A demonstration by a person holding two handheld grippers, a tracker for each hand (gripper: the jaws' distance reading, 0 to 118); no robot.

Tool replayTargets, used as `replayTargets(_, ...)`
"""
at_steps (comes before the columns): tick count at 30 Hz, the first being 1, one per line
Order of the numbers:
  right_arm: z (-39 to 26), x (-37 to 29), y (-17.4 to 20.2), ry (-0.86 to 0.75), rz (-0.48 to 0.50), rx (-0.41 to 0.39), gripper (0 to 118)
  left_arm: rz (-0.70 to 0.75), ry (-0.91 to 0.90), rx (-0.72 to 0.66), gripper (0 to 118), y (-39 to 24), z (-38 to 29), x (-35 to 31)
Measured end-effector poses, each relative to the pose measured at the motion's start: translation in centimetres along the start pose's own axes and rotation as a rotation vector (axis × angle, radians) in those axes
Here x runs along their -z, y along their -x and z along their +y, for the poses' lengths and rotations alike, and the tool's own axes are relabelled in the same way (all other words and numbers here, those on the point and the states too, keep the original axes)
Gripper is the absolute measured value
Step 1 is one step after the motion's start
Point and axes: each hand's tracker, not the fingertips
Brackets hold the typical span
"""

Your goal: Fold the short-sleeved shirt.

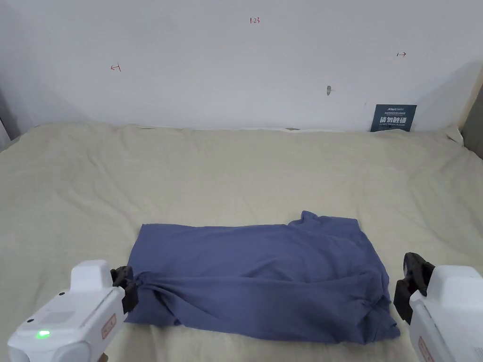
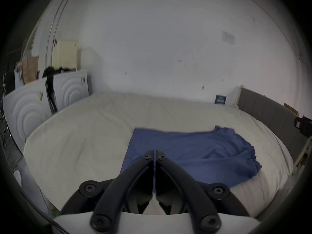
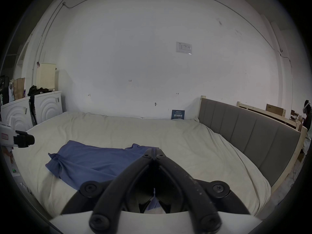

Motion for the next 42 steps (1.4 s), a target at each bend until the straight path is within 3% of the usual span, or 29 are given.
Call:
replayTargets(2,0.0,0.4,0.1,0.006,0.001,-0.004,1,0.005,0.097,-0.028,29,1.5,0.0,2.1)
replayTargets(3,-0.1,0.4,0.1,0.013,0.002,-0.004,1,0.016,0.154,-0.042,52,2.3,0.0,3.4)
replayTargets(4,0.0,0.6,0.3,0.018,0.003,-0.002,2,0.03,0.196,-0.047,87,2.9,-0.2,4.6)
replayTargets(5,0.0,0.9,0.5,0.025,0.004,0.0,2,0.056,0.243,-0.054,112,3.5,-0.4,5.9)
replayTargets(6,0.0,1.0,0.5,0.031,0.004,0.001,2,0.083,0.309,-0.071,118,4.1,-0.7,7.0)
replayTargets(8,-0.2,1.4,0.7,0.042,-0.002,0.0,2,0.098,0.317,-0.069,110,4.8,-1.3,8.4)
replayTargets(12,-0.6,2.2,0.9,0.079,0.001,0.011,2,0.131,0.409,-0.046,107,5.0,-2.6,11.7)
replayTargets(15,-1.0,2.5,0.9,0.103,-0.009,0.013,2,0.123,0.46,-0.02,76,5.2,-4.1,14.2)
replayTargets(16,-1.3,2.9,0.5,0.113,-0.013,0.02,2,0.125,0.481,0.004,49,5.0,-4.5,14.6)
replayTargets(18,-1.6,3.2,0.1,0.13,-0.02,0.032,2,0.115,0.504,0.025,27,4.3,-5.5,14.8)
replayTargets(19,-1.8,3.3,-0.1,0.139,-0.027,0.035,2,0.089,0.456,0.011,8,4.1,-5.6,14.2)
replayTargets(23,-3.8,5.8,-2.4,0.228,-0.046,0.058,5,0.068,0.453,0.036,5,3.1,-5.1,13.5)
replayTargets(24,-4.5,6.8,-2.9,0.265,-0.034,0.078,10,0.072,0.443,0.059,5,3.1,-4.9,13.3)
replayTargets(26,-5.6,8.8,-3.9,0.357,-0.026,0.101,30,0.064,0.418,0.045,5,3.2,-4.4,12.5)
replayTargets(27,-6.4,10.0,-4.4,0.396,-0.027,0.118,45,0.055,0.39,0.033,5,3.3,-4.0,11.9)
replayTargets(28,-7.0,10.9,-4.2,0.443,-0.025,0.135,69,0.05,0.381,0.026,5,3.5,-3.6,11.5)
replayTargets(30,-8.7,13.4,-4.8,0.558,-0.023,0.177,100,0.036,0.369,0.011,5,3.7,-3.0,11.1)
replayTargets(31,-9.6,14.4,-5.0,0.597,-0.023,0.182,111,0.031,0.363,0.01,5,3.9,-2.8,10.9)
replayTargets(37,-13.3,17.8,-3.6,0.758,-0.018,0.192,107,0.027,0.363,0.0,5,4.4,-2.6,11.1)
replayTargets(38,-13.6,17.9,-3.3,0.774,-0.02,0.181,100,0.028,0.367,-0.002,5,4.3,-2.7,11.2)
replayTargets(39,-13.9,18.0,-3.1,0.781,-0.016,0.169,86,0.029,0.371,-0.004,5,4.4,-2.8,11.3)
replayTargets(40,-13.4,17.1,-2.1,0.785,-0.008,0.166,62,0.029,0.372,-0.006,5,4.4,-2.9,11.2)
replayTargets(42,-13.2,15.9,-1.3,0.769,-0.017,0.147,37,0.032,0.377,-0.007,5,4.4,-3.1,11.2)
